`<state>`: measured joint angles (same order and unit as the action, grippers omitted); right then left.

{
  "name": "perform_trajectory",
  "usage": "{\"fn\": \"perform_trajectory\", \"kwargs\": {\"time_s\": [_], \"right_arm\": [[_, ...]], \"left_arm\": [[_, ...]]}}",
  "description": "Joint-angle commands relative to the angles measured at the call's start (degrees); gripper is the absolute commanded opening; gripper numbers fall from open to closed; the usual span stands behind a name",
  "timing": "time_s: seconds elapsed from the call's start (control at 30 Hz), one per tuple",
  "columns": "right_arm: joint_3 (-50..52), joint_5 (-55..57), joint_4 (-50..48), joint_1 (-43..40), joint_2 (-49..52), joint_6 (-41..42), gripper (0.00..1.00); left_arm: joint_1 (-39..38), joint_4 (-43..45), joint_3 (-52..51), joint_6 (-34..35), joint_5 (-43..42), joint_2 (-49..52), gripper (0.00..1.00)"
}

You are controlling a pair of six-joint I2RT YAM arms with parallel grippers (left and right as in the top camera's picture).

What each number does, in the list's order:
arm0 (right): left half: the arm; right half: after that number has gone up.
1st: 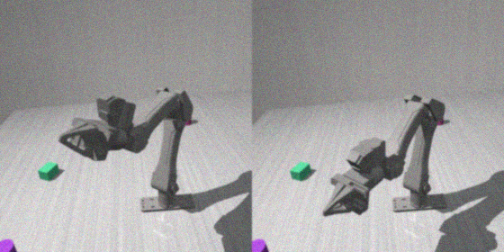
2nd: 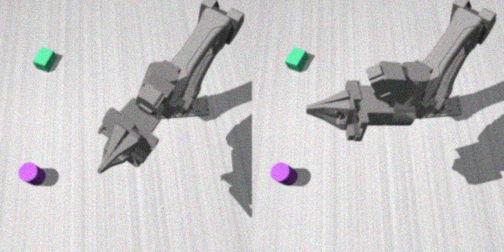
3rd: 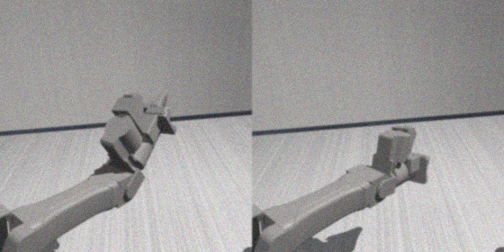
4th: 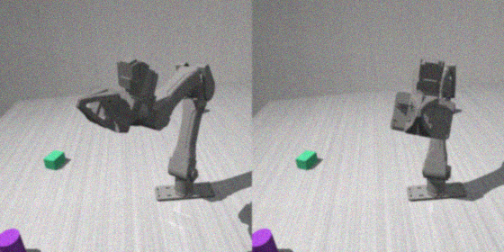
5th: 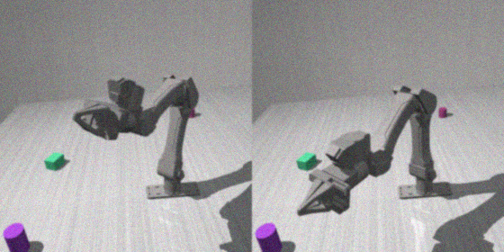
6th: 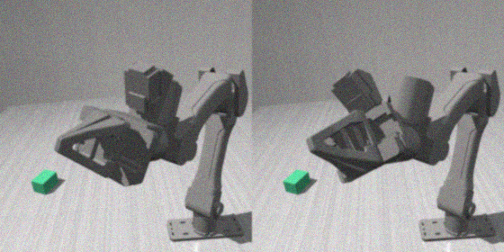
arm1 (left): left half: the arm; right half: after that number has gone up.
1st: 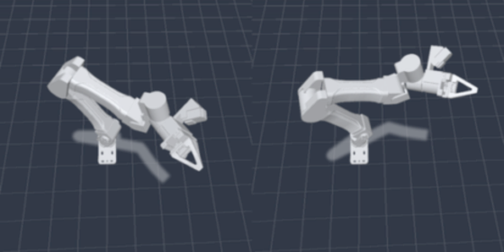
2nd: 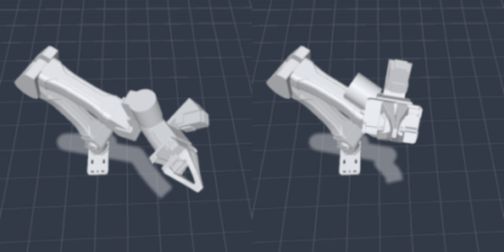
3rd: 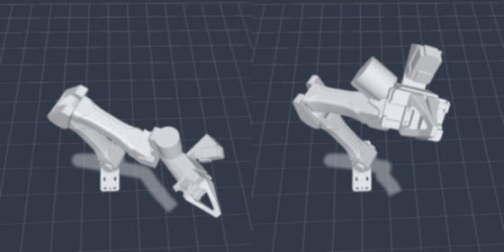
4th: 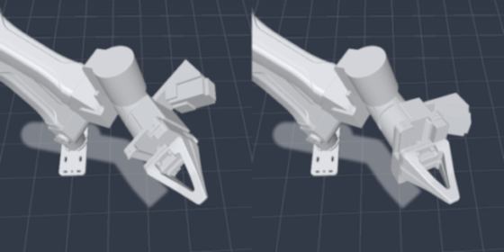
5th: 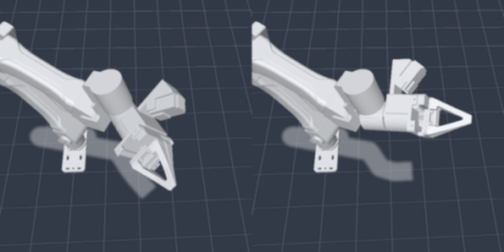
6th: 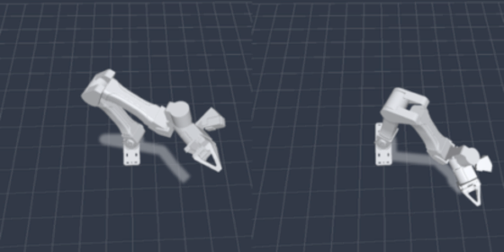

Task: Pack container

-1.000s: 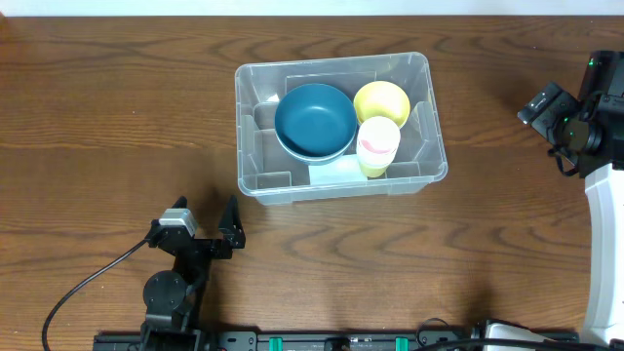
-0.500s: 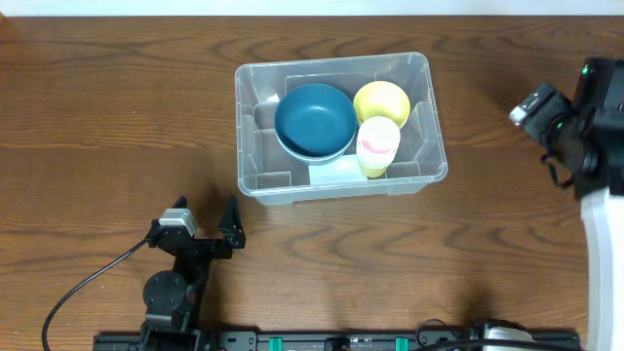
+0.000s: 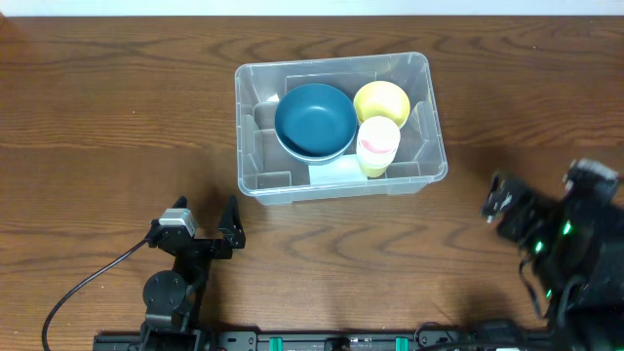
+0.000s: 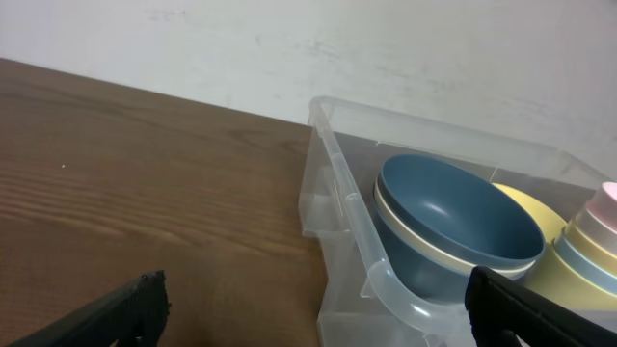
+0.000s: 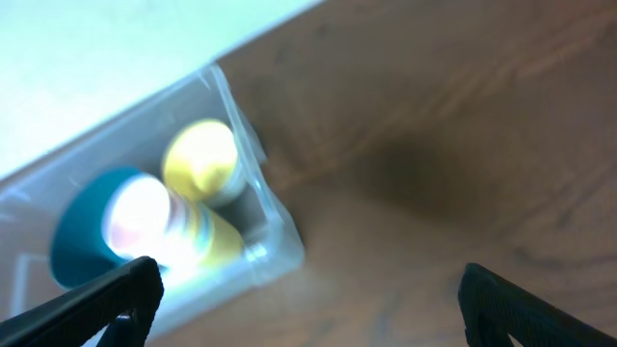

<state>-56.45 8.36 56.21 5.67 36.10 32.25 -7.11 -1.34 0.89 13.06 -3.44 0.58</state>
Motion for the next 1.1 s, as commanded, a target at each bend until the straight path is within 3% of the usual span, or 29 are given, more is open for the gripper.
{"fn": "perform_trajectory", "kwargs": {"time_s": [0.0, 0.13, 0.33, 0.77, 1.07], "right_arm": [[9.6, -3.2, 0.3, 0.3, -6.7, 0.3, 0.99], [18.2, -6.7, 1.5, -0.9, -12.8, 0.3, 0.99], [23.1, -7.4, -1.0, -1.8, -17.9, -1.9, 0.99], [40.9, -13.1, -35.2, -2.8, -34.1, -32.7, 0.99], [47.4, -17.4, -45.5, -4.8, -35.8, -37.3, 0.99]], "left_arm": [[0.3, -2.5, -0.7, -1.2, 0.2, -0.3, 0.98], [0.3, -2.5, -0.7, -1.2, 0.2, -0.3, 0.98], [0.3, -2.5, -0.7, -1.2, 0.2, -0.3, 0.98], [0.3, -2.5, -0.7, -1.2, 0.2, -0.3, 0.98], [0.3, -2.5, -0.7, -1.2, 0.2, -0.3, 0.98]]}}
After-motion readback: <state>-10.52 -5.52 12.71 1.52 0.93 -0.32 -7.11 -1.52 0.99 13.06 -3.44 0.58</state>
